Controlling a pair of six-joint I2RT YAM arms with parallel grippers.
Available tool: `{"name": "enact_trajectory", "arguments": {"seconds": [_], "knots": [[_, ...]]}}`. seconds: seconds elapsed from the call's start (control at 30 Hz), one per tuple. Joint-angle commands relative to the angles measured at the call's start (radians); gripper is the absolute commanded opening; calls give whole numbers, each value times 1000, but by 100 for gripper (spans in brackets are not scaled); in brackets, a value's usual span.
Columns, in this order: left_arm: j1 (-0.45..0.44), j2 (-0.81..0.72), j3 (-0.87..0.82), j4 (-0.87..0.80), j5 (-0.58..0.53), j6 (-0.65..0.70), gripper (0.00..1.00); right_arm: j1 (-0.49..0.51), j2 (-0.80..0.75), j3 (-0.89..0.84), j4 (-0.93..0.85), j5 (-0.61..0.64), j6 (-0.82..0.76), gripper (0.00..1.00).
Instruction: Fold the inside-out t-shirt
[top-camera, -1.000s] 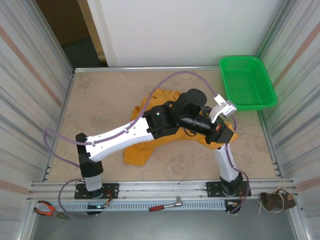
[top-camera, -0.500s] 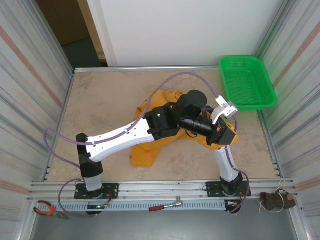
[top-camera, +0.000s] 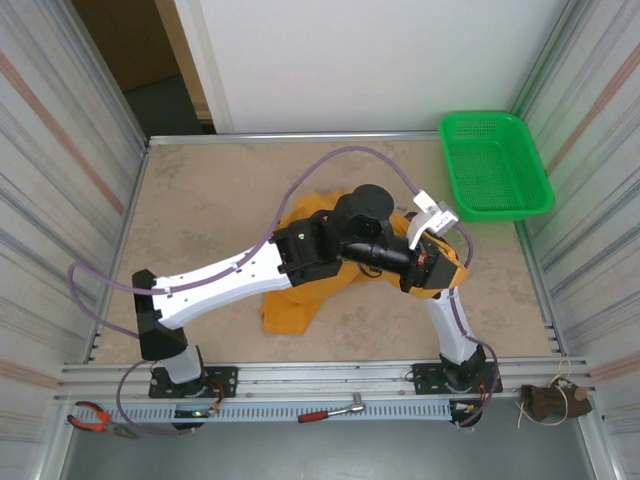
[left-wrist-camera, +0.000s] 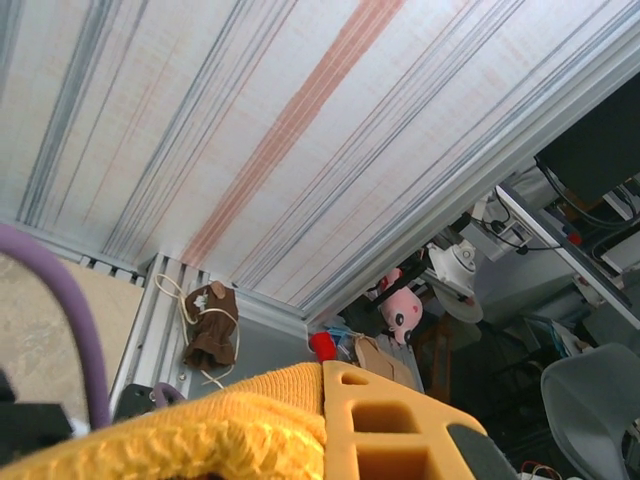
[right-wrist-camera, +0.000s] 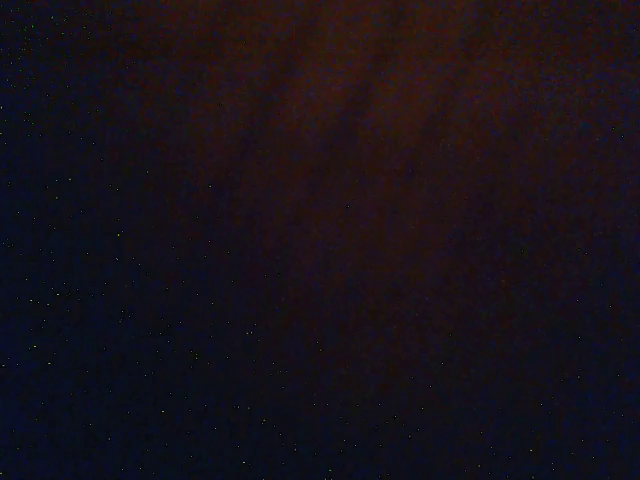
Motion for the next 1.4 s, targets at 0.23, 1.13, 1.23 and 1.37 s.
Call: {"name": "enact_trajectory", "arguments": {"seconds": [0.23, 1.13, 1.23, 1.37], "knots": [[327, -306, -252, 128, -94, -50, 0, -37, -49, -180, 271, -189, -173, 0], [1199, -417, -682, 86, -203, -161, 0, -64, -539, -280, 127, -536, -481, 0], [1236, -363, -712, 94, -196, -160, 0, -62, -602, -291, 72, -532, -522, 0], [1244, -299, -734, 71, -224, -121, 0, -60, -670, -263, -20, -514, -602, 0]]}}
